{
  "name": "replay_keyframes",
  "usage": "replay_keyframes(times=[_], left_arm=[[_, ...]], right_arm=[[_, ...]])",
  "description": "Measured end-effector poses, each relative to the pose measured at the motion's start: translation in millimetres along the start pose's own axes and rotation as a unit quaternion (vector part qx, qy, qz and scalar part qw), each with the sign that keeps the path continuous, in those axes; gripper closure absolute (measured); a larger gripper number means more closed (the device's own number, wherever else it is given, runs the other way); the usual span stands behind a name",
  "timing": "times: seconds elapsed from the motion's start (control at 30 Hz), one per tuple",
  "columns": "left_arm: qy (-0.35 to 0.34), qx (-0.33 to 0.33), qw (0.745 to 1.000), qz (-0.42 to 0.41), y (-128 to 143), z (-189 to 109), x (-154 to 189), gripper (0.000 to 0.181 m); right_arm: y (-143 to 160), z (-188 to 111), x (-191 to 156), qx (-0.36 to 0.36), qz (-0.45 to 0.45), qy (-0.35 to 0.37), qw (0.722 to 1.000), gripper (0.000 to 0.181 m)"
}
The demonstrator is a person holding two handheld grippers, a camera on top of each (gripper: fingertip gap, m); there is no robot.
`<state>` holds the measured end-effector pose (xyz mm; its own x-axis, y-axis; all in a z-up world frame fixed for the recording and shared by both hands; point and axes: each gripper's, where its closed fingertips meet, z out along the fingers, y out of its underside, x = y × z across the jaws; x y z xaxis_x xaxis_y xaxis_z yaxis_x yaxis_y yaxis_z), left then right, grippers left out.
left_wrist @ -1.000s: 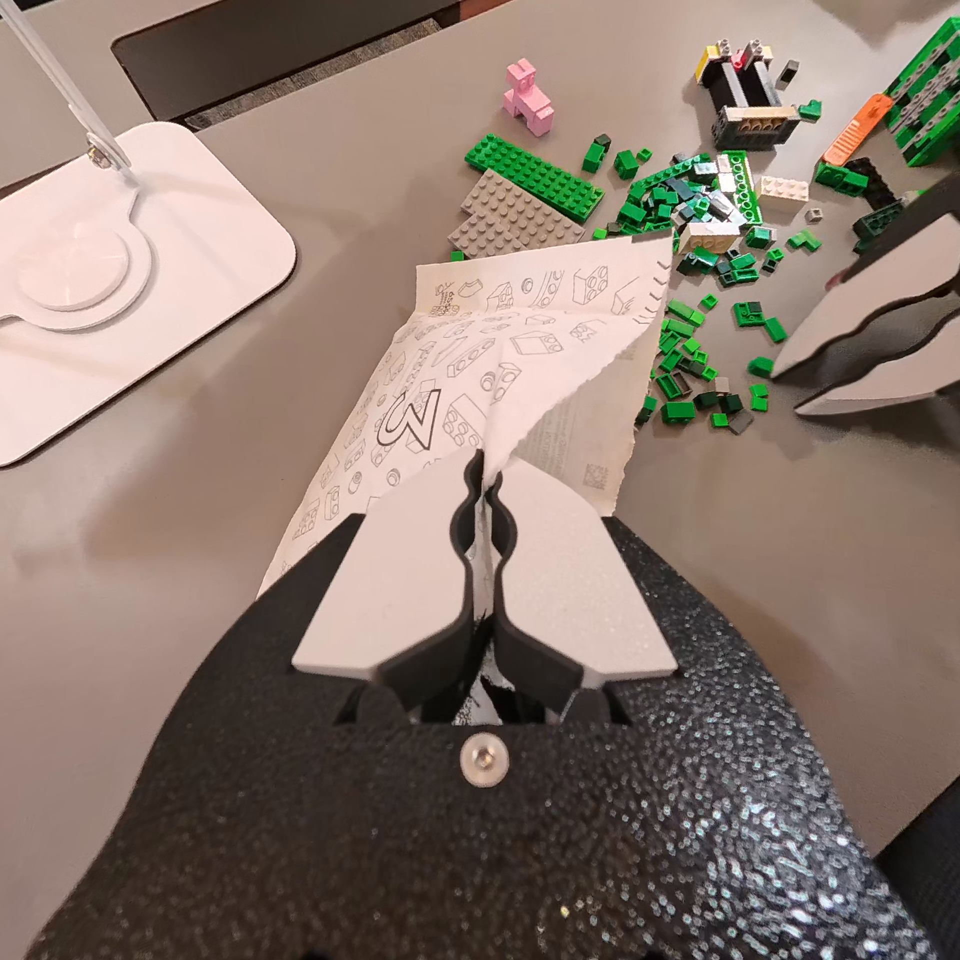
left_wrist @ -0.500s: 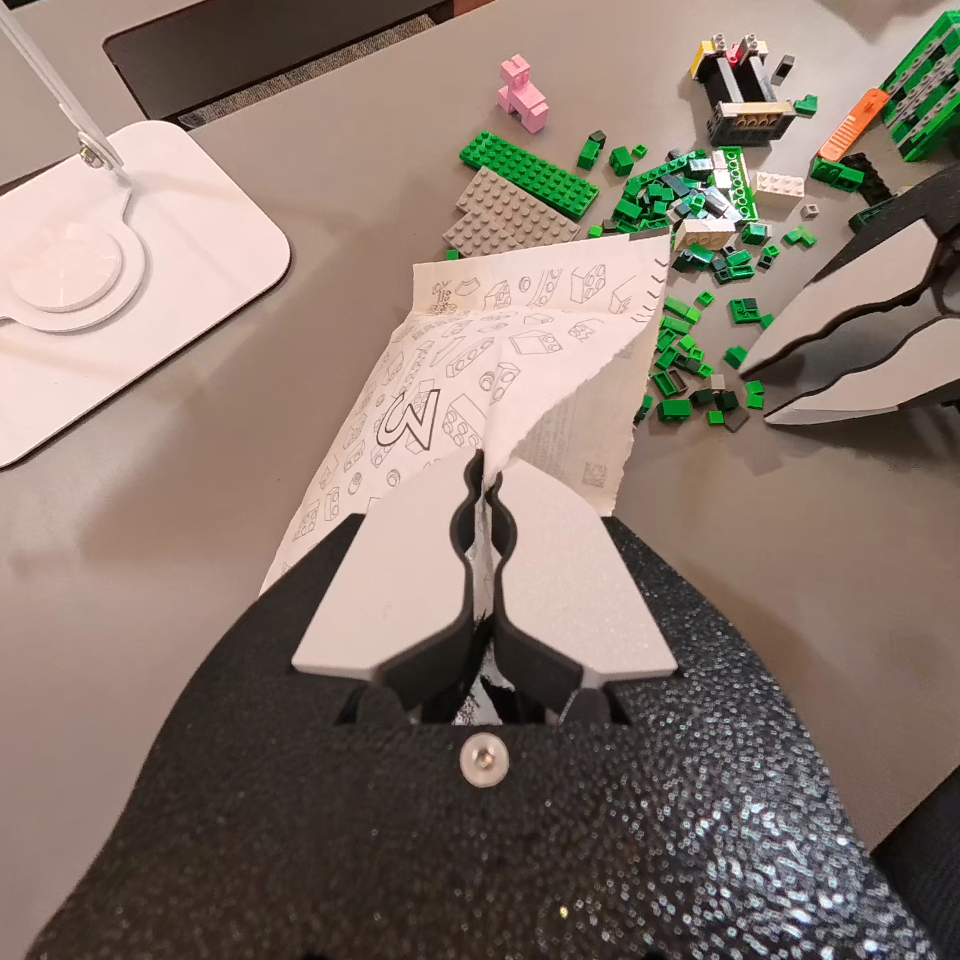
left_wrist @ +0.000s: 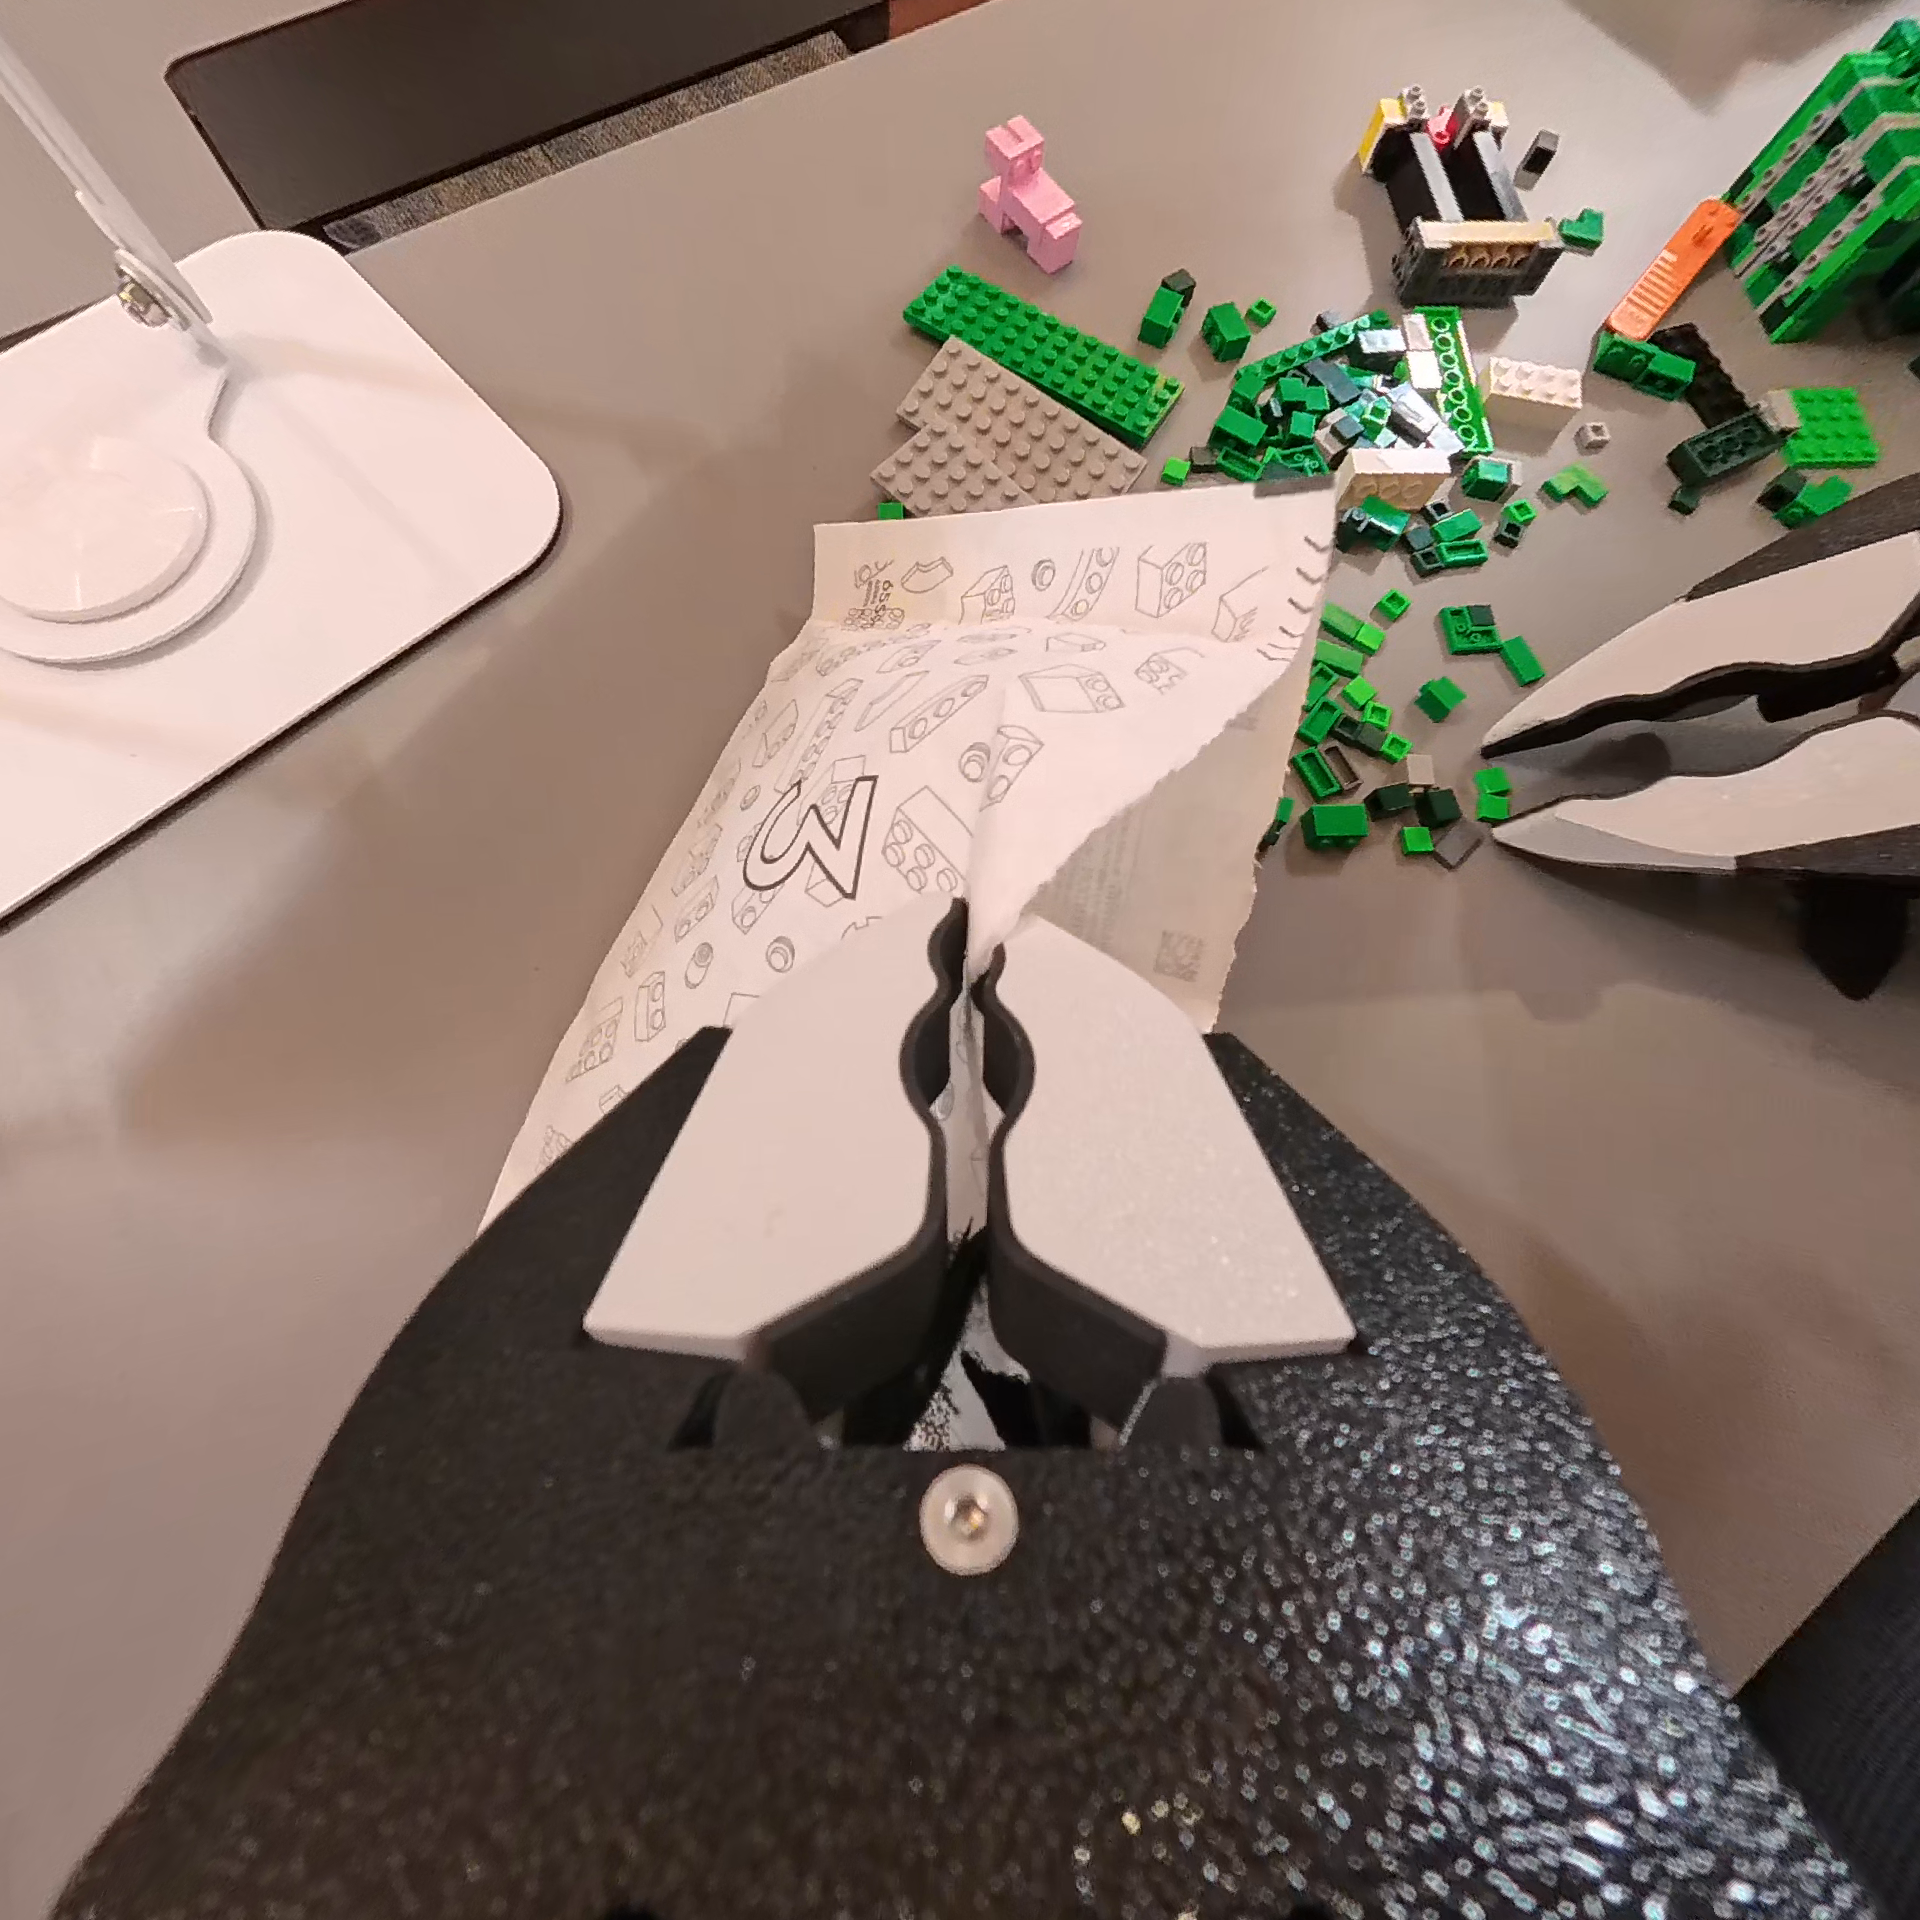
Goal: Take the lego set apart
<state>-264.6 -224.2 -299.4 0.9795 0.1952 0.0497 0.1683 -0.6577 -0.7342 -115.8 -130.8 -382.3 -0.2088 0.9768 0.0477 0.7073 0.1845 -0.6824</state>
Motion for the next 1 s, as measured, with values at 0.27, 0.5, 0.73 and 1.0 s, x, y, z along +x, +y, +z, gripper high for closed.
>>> replay_keyframes(times=[0.27, 0.5, 0.73, 1.0], left_arm=[[0.001, -0.001, 1.0, 0.004, -0.7, -0.3, 2.3, 0.181], [0.003, 0.0, 1.0, 0.008, -2.2, 0.0, 5.5, 0.181], [0.006, 0.002, 1.0, 0.016, -4.5, -0.7, 10.1, 0.181], [0.008, 0.009, 1.0, 0.016, -6.2, -4.1, 10.2, 0.181]], right_arm=[[-0.9, 0.3, -3.3, -0.002, -0.02, 0.008, 1.0, 0.166], [-31.2, -10.8, -7.5, 0.045, -0.048, 0.01, 0.998, 0.166], [-141.6, -28.2, -38.9, 0.191, -0.133, 0.008, 0.972, 0.167], [-155.2, 5.6, -62.9, 0.186, -0.17, -0.014, 0.968, 0.156]])
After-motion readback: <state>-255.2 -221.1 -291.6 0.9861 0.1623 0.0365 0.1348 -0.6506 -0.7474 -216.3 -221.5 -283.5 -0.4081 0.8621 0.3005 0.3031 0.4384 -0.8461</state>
